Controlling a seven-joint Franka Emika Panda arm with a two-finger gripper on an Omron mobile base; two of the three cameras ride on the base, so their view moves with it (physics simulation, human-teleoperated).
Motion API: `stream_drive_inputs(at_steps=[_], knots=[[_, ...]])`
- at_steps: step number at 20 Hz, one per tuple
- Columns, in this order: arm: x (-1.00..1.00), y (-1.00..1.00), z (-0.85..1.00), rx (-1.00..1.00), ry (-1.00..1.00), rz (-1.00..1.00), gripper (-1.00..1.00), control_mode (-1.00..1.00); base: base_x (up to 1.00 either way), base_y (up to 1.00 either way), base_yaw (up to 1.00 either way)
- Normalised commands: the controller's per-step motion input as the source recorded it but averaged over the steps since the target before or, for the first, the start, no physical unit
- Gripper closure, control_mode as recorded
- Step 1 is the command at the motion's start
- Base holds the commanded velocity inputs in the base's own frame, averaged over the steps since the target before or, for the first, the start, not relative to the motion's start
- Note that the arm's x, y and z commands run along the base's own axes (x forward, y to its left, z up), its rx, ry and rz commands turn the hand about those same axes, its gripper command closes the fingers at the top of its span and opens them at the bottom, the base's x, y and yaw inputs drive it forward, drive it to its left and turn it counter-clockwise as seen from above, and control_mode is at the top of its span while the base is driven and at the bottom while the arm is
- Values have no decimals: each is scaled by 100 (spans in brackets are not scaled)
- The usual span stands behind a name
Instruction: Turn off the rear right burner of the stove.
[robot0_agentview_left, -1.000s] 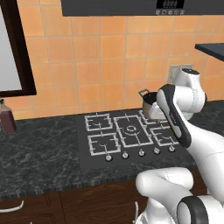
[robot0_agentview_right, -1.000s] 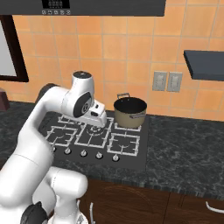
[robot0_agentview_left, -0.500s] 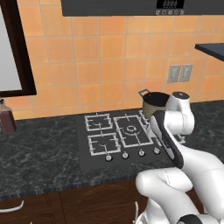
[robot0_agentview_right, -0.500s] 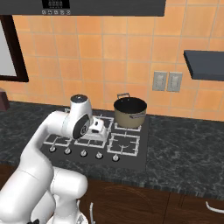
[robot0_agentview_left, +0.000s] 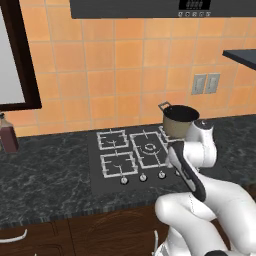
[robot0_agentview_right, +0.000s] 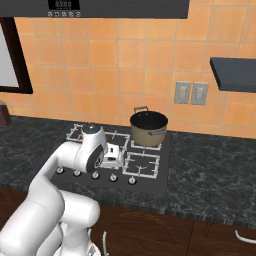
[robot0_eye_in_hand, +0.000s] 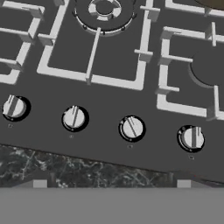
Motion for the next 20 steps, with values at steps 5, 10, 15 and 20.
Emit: stream_drive_inputs(at_steps=[5, 10, 15, 20], knots=[[17, -22, -45, 0, 0, 8, -100, -100, 0, 0, 0], [25, -15, -39, 0, 4, 4, -100, -100, 0, 0, 0], [35, 2, -38, 0, 10, 0, -100, -100, 0, 0, 0], [26, 6, -43, 0, 12, 0, -100, -100, 0, 0, 0]])
